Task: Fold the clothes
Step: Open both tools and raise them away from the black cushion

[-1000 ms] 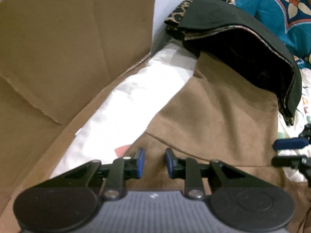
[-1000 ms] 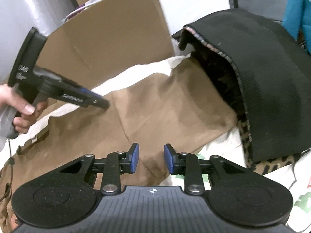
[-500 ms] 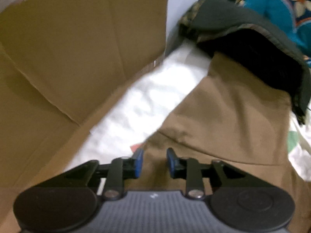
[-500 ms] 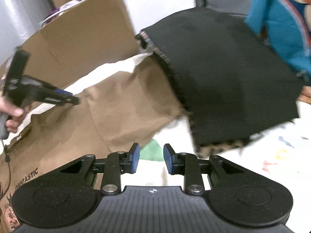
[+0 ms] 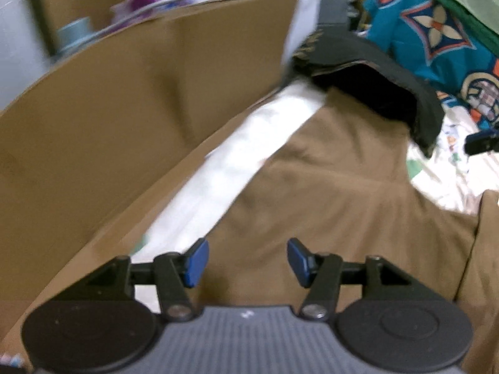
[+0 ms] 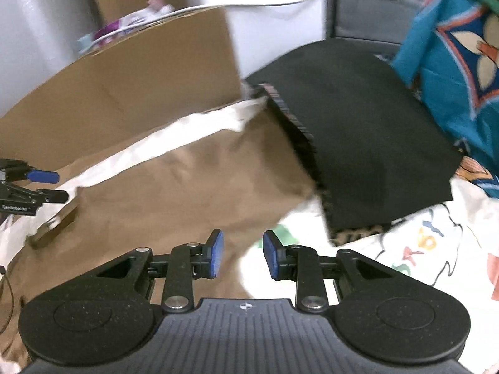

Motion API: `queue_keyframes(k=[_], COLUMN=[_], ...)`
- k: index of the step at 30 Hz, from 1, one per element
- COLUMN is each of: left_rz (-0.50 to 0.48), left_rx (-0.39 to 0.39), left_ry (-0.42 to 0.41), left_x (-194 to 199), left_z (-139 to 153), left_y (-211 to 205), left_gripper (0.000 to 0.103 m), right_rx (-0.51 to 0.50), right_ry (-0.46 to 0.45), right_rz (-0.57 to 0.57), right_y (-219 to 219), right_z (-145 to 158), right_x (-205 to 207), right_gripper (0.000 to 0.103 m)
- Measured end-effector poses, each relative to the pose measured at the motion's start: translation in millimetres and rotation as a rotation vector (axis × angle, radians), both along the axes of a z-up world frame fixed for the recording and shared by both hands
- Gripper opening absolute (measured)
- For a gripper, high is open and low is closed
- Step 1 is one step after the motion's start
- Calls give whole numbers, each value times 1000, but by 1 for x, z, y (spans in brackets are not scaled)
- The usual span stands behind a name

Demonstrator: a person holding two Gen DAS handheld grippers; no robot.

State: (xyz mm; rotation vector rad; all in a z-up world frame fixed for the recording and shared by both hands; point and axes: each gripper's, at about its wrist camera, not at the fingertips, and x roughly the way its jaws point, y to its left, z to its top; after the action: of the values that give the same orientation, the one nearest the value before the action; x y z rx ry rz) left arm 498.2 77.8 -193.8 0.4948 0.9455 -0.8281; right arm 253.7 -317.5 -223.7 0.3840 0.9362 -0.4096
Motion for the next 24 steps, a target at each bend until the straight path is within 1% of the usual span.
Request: queue_keyframes(k=[1,3,6,9,11,14,15,17,19,21,24], left_rz=[28,93,215,330,410,511,543,590,626,659,691], left_rx=[12,5,11,51,69,83,88,111,107,91,59], left_ry=[-6,-10,-9,-7,8,45,56,50,63,80,107], left_x=[1,2,-1,-14,-24,-43,-49,-64,-76,-88,-103], left_z=[6,17,26,25,23,22,22,22,23,25,31], left_y=[17,55,110,158,189,224,235,248,257,266,269], left_gripper=[59,59,59,59,59,59,59,59,58,53,52], right_rx=[1,4,7,18,50,94,99,117,133,146,196], right_ry=[14,41,48,47,33,9,5,2,3,0,-10], right_rz=[28,84,192,316,346,401,421,460,494,526,571], right_y=[8,25,58,95,115,144,154,172,187,199,217], right_z=[1,2,-8,-19,-24,-26,-27,-30,-32,-32,-30], right_x=[6,20,43,65,75,84,86,89,91,92,87], right_gripper=[35,35,35,35,35,35,35,35,35,35,36])
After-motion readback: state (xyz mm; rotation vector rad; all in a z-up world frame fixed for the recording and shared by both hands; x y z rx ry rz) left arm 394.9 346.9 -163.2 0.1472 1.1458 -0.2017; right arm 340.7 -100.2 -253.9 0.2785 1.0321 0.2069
